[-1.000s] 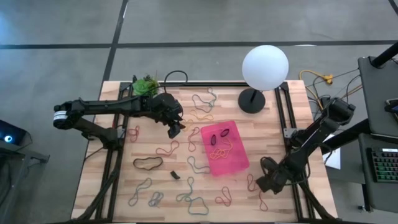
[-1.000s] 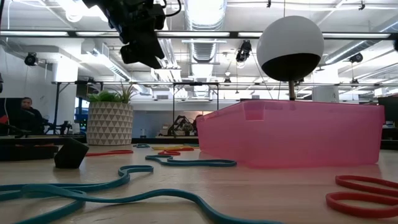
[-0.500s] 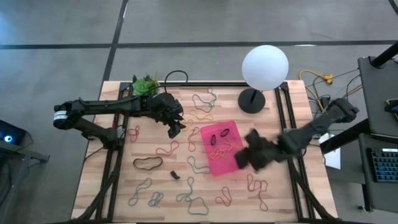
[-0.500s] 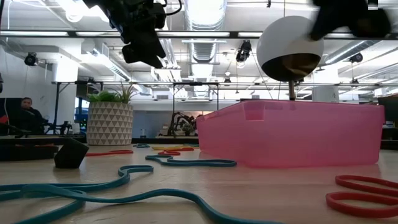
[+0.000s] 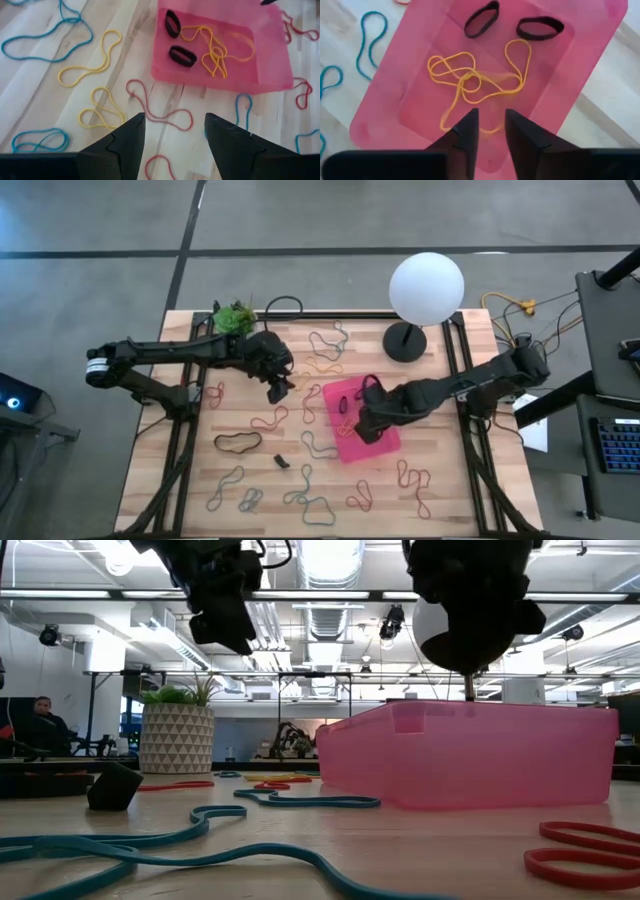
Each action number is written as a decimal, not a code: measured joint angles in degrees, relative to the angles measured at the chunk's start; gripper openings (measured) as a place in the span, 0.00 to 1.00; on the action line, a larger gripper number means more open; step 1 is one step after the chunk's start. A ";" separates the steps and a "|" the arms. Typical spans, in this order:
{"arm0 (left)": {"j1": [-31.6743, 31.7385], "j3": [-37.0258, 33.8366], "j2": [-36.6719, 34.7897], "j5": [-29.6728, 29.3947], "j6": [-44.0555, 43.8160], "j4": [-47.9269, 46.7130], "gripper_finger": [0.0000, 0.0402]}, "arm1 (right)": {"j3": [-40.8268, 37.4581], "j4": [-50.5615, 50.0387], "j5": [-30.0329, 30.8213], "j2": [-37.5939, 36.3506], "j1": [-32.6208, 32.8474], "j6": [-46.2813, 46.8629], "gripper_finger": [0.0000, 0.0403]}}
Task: Pick and place rubber bands into bin
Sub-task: Put the black rubber band into the pink bin, then put the red rubber band into the pink bin
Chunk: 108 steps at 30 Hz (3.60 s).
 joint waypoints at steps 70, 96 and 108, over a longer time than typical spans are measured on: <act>-26.47 -21.66 13.89 -2.84 -4.00 0.58 0.03 | 8.48 -4.44 -4.19 21.77 33.75 1.27 0.50; -6.62 22.32 25.47 3.04 25.60 13.51 0.00 | 8.23 -4.25 1.25 22.18 34.10 12.01 0.50; -7.98 29.90 38.75 2.79 23.49 10.69 0.29 | 8.06 -4.18 1.87 22.18 34.10 14.55 0.50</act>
